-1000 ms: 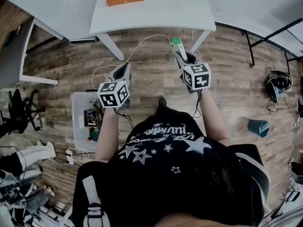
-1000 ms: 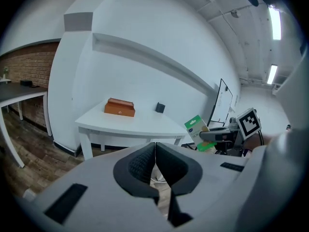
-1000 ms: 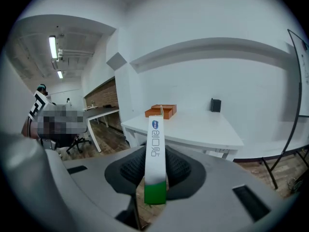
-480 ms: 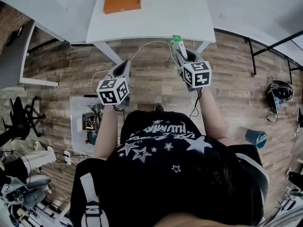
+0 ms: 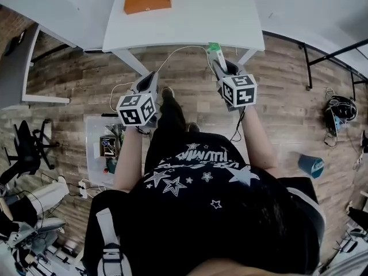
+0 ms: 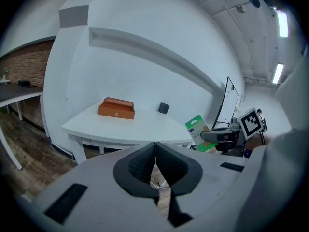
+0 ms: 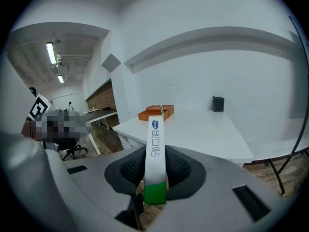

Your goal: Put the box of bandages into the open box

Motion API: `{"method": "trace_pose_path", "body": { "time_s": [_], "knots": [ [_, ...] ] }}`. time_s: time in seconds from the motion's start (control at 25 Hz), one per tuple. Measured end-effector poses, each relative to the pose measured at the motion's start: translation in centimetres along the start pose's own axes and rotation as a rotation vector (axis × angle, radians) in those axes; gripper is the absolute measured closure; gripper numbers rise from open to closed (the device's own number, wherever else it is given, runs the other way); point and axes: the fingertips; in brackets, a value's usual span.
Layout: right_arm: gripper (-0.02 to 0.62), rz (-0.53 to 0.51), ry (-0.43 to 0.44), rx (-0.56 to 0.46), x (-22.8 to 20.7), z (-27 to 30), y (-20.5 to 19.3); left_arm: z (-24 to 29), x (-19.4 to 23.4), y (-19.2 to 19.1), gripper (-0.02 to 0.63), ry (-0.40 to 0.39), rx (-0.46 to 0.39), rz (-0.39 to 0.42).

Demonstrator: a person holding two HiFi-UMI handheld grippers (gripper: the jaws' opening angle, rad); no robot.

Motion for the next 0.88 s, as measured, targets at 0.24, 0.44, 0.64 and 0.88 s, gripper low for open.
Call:
{"method": "trace_pose_path", "body": {
  "time_s": [0.24, 0.44, 0.64, 0.88],
  "knots": [
    [0.486, -0.023, -0.017, 0.019, -1.6, 4.5, 2.4, 4.0, 4.0, 2.6, 0.586, 0.000, -0.015, -0.007],
    [0.486, -0.045, -0.022, 0.016, -2.2, 10.7, 6.1, 7.4, 9.0, 6.1, 0.586, -0.001, -0.038, -0.017],
    [0.486, -0.069, -0.001, 0.023, -2.7, 17.7, 10.2, 11.4, 14.4, 10.0, 0.586, 0.009, -0.040, -0.020],
    [0.487, -0.123, 0.028, 0.023, -2.3, 26.1, 16.2, 16.1, 21.1, 15.4, 0.586, 0.014, -0.044, -0.023]
  ]
}}
Point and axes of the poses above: the fingertips, and each gripper's own axes: z forward along the fingers, x to its left, y out of its top
